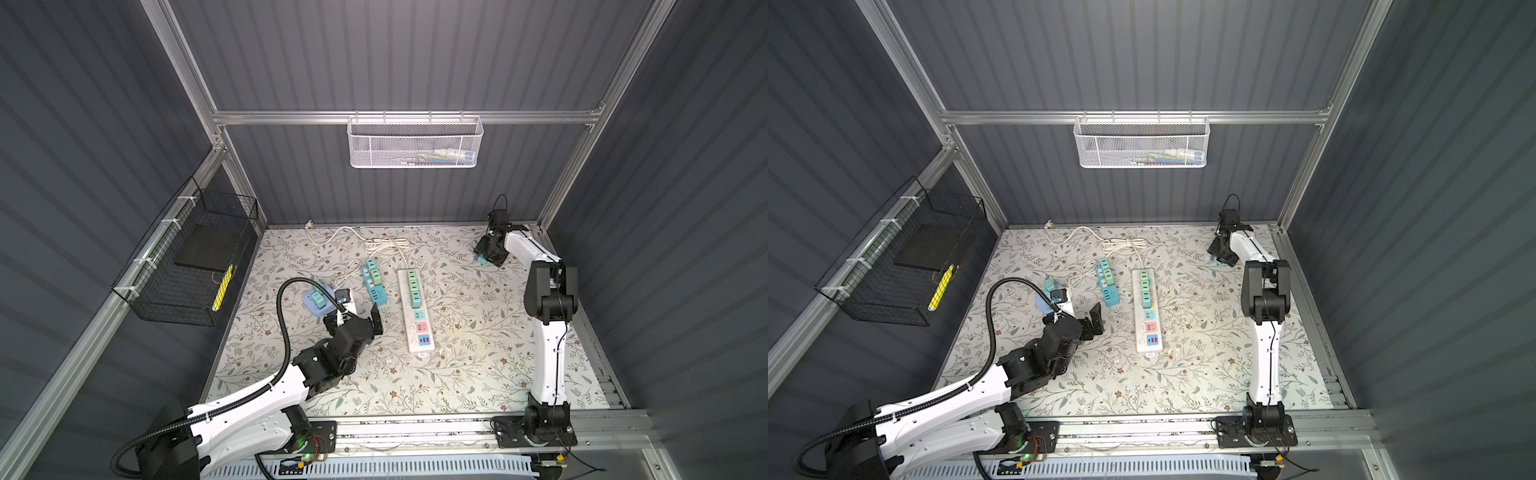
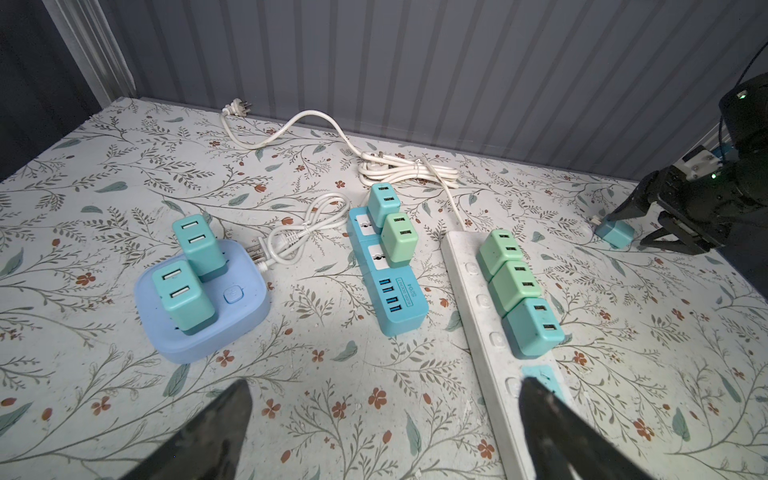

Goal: Insert the plug
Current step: 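Move the right gripper to the last loose teal cube and grasp it, then carry the teal cube toward the strip while the left gripper reaches toward it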

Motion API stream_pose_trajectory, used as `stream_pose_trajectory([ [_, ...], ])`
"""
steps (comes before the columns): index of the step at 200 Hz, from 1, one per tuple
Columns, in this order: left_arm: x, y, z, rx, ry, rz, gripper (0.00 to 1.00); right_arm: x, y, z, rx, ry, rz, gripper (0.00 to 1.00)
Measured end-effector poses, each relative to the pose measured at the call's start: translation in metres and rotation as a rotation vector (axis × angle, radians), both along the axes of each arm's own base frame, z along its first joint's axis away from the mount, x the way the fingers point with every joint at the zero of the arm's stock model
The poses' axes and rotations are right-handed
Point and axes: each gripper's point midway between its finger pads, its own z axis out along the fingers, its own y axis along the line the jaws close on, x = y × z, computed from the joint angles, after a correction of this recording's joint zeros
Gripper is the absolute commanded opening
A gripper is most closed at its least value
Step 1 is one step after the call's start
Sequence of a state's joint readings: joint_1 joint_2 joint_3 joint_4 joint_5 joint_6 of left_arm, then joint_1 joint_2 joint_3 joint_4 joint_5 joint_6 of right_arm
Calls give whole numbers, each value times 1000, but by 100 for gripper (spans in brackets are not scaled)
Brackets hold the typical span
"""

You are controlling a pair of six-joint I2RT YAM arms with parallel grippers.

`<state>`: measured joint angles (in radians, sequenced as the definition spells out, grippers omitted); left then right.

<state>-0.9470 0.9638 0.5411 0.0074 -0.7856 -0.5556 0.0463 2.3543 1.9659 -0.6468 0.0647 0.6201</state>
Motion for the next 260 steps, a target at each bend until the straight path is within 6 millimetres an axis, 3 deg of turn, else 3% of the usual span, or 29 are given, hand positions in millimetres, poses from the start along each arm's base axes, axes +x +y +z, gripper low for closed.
stream_pose_trajectory([
  [51,0,1,1,2,-4,2,100,1,5,-15,16,31,26,63],
  [139,0,1,1,2,-4,2,100,-6,6,-16,15,30,50,55],
  [218,0,1,1,2,-4,2,100,-35,18,-1,62,1,81,52],
  [260,0,1,1,2,-3,1,100,-62,40,7,92,-22,130,52],
])
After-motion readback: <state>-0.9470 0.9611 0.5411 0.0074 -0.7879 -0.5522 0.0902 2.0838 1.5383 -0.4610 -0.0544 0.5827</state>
